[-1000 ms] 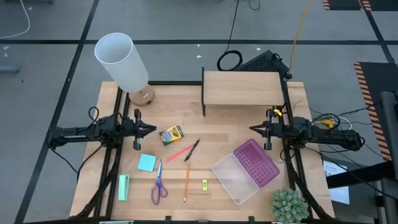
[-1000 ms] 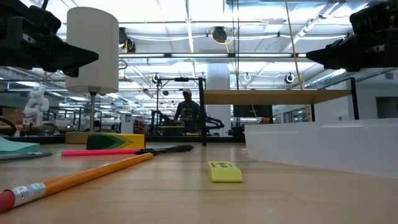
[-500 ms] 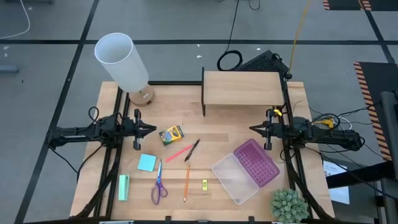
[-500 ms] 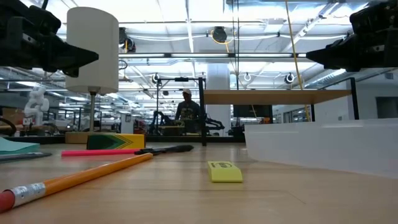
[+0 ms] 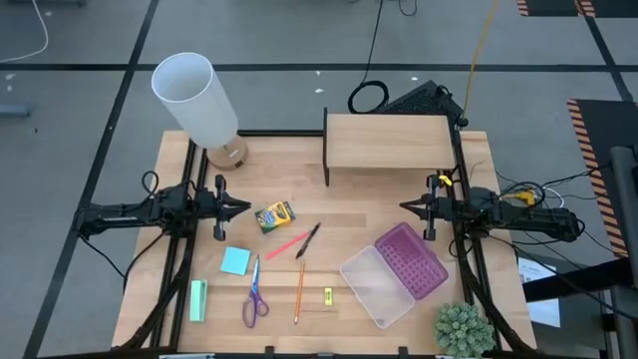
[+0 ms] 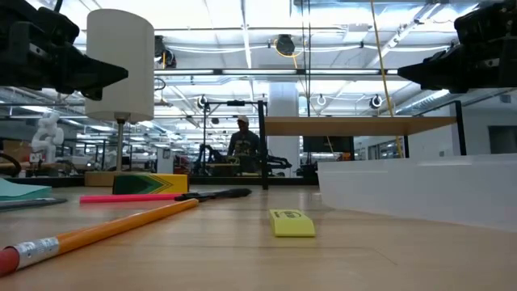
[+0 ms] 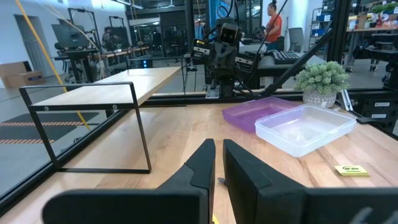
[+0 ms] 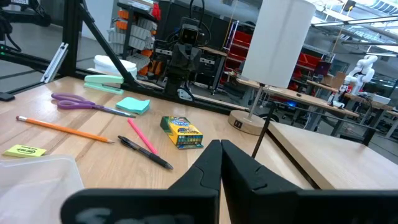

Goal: Pack school essentials

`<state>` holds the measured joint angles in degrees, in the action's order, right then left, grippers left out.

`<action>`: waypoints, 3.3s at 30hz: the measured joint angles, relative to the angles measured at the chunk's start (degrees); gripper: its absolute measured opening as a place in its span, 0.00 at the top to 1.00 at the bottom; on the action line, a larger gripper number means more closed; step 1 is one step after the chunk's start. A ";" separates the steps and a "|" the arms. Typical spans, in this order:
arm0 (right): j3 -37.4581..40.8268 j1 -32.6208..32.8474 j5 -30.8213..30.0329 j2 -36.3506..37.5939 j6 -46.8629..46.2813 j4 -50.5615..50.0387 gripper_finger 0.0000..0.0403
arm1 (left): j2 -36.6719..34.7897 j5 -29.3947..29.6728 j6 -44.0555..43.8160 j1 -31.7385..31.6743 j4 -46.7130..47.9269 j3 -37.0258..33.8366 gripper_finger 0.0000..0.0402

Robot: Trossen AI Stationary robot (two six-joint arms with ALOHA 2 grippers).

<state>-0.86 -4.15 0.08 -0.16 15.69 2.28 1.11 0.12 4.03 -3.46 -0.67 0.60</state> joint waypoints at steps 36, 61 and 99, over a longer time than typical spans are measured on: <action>0.00 0.00 -0.01 0.00 -0.01 -0.01 1.00 | 0.02 0.01 0.00 0.01 -0.02 0.00 0.91; 0.00 0.01 0.00 0.00 -18.06 0.01 1.00 | 0.02 0.02 -0.13 0.00 -0.09 0.00 0.91; 0.00 0.01 -4.59 -0.01 -16.41 -0.12 1.00 | 43.66 6.96 -10.16 7.57 50.91 71.28 0.99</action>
<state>-0.86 -4.14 -4.51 -0.17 -0.72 2.15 44.77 7.08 -6.13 4.11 50.25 71.88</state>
